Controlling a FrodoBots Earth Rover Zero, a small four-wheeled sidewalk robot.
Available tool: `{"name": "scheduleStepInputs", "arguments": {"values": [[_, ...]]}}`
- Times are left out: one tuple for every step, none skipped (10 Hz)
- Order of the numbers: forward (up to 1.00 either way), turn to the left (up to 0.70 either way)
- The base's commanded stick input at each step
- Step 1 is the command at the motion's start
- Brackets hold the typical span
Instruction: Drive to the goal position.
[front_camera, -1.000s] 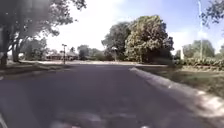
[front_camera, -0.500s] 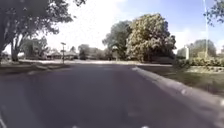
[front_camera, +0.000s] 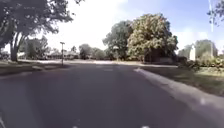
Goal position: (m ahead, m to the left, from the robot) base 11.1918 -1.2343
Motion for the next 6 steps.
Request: {"name": "scheduleStepInputs", "arguments": {"values": [[1.0,0.0],[1.0,0.01],[1.0,0.01],[1.0,-0.02],[1.0,-0.27],[1.0,-0.39]]}}
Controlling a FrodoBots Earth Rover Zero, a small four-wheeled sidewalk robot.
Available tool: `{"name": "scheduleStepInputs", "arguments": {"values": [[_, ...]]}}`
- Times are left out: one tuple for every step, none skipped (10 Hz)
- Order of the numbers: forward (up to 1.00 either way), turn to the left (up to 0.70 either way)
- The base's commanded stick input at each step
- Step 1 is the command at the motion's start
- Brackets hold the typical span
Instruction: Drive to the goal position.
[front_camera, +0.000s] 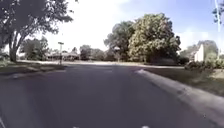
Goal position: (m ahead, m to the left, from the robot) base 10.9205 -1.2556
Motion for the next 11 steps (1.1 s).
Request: {"name": "scheduleStepInputs", "arguments": {"values": [[1.0,-0.33],[1.0,0.0],[1.0,0.0],[1.0,0.0],[1.0,0.0],[1.0,0.0],[1.0,0.0],[1.0,0.0],[1.0,0.0],[1.0,-0.19],[1.0,-0.4]]}}
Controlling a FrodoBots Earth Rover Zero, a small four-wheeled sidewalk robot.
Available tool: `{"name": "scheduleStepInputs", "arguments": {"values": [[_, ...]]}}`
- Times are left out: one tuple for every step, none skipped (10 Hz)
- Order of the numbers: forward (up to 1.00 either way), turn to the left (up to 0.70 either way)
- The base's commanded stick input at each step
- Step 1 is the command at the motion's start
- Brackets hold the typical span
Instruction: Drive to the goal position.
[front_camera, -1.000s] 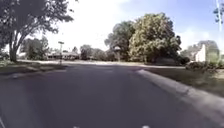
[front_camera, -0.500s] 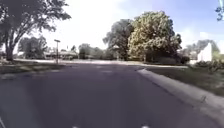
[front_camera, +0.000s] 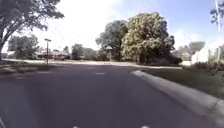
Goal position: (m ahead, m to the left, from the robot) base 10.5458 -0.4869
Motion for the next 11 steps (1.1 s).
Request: {"name": "scheduleStepInputs", "arguments": {"values": [[1.0,-0.22],[1.0,0.0],[1.0,0.0],[1.0,0.0],[1.0,0.0],[1.0,0.0],[1.0,0.0],[1.0,0.0],[1.0,0.0],[1.0,0.0],[1.0,0.0]]}}
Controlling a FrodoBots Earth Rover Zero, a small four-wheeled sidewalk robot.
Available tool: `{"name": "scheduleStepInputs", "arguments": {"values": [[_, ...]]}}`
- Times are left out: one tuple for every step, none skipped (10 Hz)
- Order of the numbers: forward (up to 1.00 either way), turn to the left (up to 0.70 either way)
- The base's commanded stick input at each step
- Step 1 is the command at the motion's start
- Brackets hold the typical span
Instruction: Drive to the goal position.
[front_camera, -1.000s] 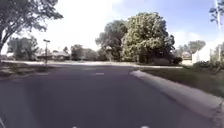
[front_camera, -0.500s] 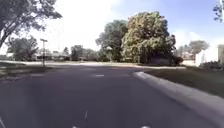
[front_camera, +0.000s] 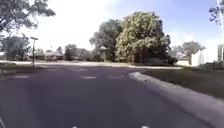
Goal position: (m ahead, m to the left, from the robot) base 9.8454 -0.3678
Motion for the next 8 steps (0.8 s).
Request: {"name": "scheduleStepInputs", "arguments": {"values": [[1.0,0.0],[1.0,0.0],[1.0,0.0],[1.0,0.0],[1.0,0.0],[1.0,0.0],[1.0,0.0],[1.0,0.0]]}}
